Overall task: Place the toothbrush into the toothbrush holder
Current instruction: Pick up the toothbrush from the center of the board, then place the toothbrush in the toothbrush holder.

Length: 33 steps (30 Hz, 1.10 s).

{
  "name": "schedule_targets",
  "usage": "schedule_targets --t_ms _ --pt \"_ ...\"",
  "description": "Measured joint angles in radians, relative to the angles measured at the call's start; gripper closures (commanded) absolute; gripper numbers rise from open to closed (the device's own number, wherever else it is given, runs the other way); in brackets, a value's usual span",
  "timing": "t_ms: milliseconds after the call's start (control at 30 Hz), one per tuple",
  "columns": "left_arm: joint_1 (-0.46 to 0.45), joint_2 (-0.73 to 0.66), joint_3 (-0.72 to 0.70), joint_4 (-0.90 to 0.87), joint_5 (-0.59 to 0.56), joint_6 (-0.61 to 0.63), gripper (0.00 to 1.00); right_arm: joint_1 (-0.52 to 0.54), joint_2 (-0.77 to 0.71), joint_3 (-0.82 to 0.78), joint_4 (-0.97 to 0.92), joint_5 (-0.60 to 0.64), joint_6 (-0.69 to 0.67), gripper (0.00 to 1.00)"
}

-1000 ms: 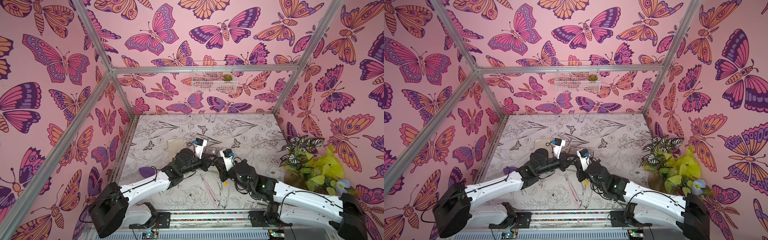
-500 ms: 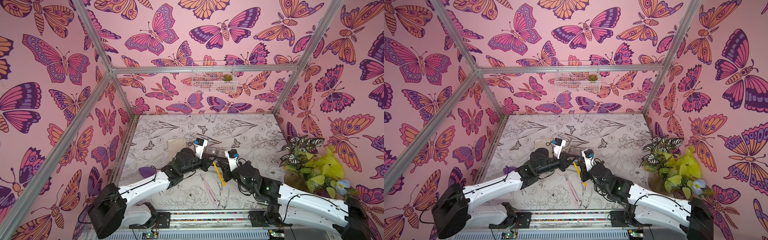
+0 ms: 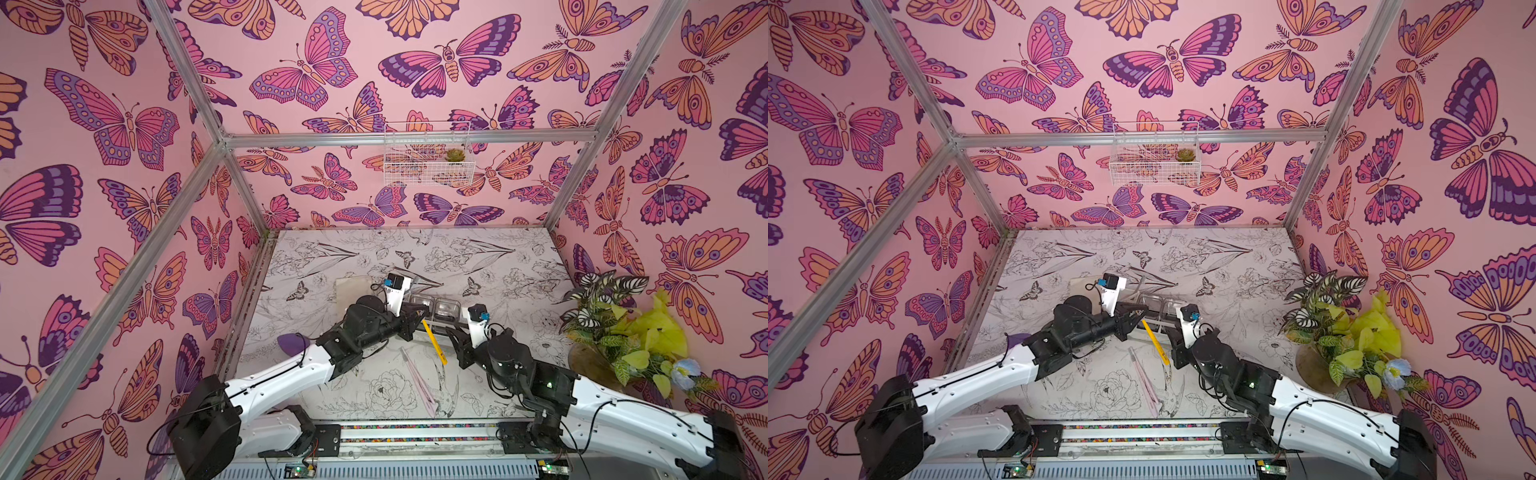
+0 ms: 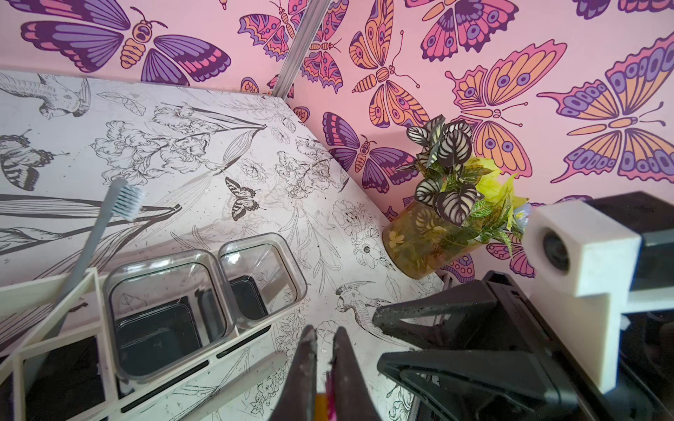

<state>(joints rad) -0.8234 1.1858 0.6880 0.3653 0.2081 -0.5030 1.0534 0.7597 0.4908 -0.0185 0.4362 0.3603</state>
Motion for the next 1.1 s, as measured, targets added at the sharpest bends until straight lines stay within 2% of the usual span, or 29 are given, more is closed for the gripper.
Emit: schedule_targets --t_ms 267,467,900,1100 --pt "0.002 -0.036 0.053 -0.096 -0.086 0.123 1.00 0.000 -0.127 -0.010 -0.127 0.113 0.025 0.30" --pt "0.005 -0.070 0.121 -0.140 -0.158 0.234 1.00 0.000 -0.211 -0.011 -0.222 0.129 0.009 0.16" --pt "0.005 -0.013 0.180 -0.219 -0.358 0.474 1.00 -0.043 -0.170 0.044 -0.428 0.154 0.008 0.13" --pt "0.005 -0.010 0.204 -0.216 -0.402 0.536 1.00 -0.150 -0.154 0.051 -0.461 0.103 0.003 0.13"
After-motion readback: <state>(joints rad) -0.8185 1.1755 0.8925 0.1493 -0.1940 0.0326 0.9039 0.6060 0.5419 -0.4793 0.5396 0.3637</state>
